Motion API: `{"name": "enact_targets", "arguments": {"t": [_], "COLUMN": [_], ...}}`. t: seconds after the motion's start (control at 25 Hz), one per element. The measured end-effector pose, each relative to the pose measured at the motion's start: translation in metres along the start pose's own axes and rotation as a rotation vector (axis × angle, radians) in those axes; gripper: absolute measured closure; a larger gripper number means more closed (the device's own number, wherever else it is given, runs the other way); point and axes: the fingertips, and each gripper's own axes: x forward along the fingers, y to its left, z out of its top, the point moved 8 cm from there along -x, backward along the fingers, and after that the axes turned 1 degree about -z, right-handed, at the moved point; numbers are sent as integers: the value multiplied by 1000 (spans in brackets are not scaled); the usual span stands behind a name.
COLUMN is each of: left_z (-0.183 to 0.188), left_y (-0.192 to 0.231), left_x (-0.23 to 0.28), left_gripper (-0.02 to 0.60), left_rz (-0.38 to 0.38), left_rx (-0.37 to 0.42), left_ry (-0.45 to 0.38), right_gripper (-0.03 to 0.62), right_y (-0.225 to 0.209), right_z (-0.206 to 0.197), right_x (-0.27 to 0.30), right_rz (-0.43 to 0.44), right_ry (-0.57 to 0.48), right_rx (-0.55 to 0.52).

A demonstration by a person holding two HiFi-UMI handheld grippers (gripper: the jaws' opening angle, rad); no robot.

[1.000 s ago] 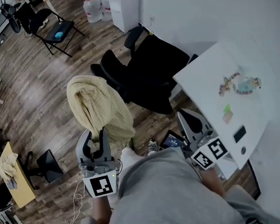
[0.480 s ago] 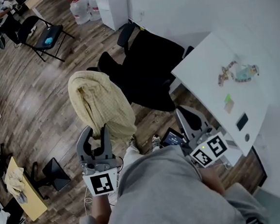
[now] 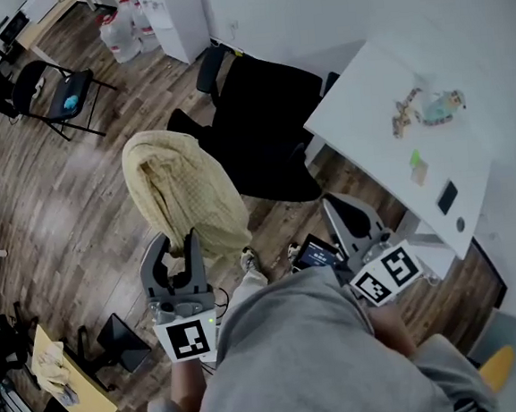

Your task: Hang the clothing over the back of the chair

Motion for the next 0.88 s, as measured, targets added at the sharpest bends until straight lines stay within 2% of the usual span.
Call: {"name": "enact_targets", "arguments": {"t": [0.32,0.88], "left_z": [-5,-8], "left_y": [12,24], "left_x": [11,38], "left_gripper": [460,460], "left_rz": [-81,-179], "left_rx": [-18,-42], "left_ry": [-36,-85], "right_gripper": [559,559], "right_y": [15,29], "right_z": [-4,-15], "right_x": [-2,-32], "right_rz": [-76,-235], "right_ry": [-42,-100], "right_rx": [10,29]}}
